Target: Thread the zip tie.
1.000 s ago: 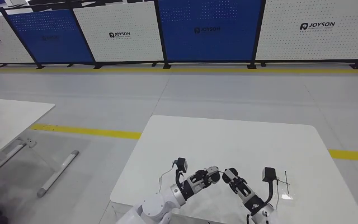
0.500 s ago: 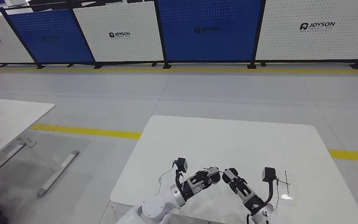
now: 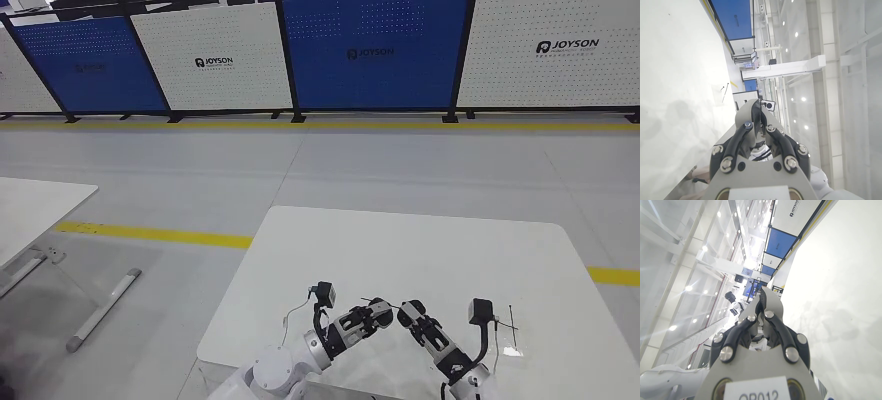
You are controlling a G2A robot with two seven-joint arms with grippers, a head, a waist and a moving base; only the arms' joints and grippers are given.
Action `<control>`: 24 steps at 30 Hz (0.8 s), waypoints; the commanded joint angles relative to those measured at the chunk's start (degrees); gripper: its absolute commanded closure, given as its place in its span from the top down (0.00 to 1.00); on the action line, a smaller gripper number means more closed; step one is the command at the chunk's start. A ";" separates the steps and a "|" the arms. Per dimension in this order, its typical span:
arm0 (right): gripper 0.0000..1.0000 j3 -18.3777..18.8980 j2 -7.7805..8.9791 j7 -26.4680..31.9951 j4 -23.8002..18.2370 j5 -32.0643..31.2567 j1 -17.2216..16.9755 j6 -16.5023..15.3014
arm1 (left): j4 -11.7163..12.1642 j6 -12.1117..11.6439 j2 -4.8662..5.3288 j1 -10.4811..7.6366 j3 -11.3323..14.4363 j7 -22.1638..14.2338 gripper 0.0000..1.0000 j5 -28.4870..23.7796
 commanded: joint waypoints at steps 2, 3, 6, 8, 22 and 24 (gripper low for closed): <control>0.00 -0.12 -0.09 -0.24 0.02 -0.09 0.06 0.18 | 0.06 -0.11 0.01 -0.04 0.05 0.10 0.00 0.13; 0.00 -0.15 -0.12 -0.25 0.03 -0.11 0.08 0.19 | 0.07 -0.14 0.01 -0.04 0.06 0.14 0.00 0.14; 0.00 -0.16 -0.20 -0.15 0.11 -0.22 0.15 0.23 | 0.11 -0.27 0.03 -0.02 0.02 0.29 0.00 0.06; 0.00 -0.13 -0.25 -0.01 0.15 -0.30 0.18 0.27 | 0.09 -0.34 0.04 0.00 0.00 0.28 0.00 -0.04; 1.00 2.91 -0.16 -0.52 -1.10 -0.08 -1.09 0.01 | -0.66 -0.51 0.29 0.81 -0.96 1.38 0.00 -0.01; 1.00 4.29 -0.04 -1.13 -1.63 0.32 -1.90 -0.30 | -0.87 -0.45 0.41 1.14 -1.51 1.68 0.00 0.27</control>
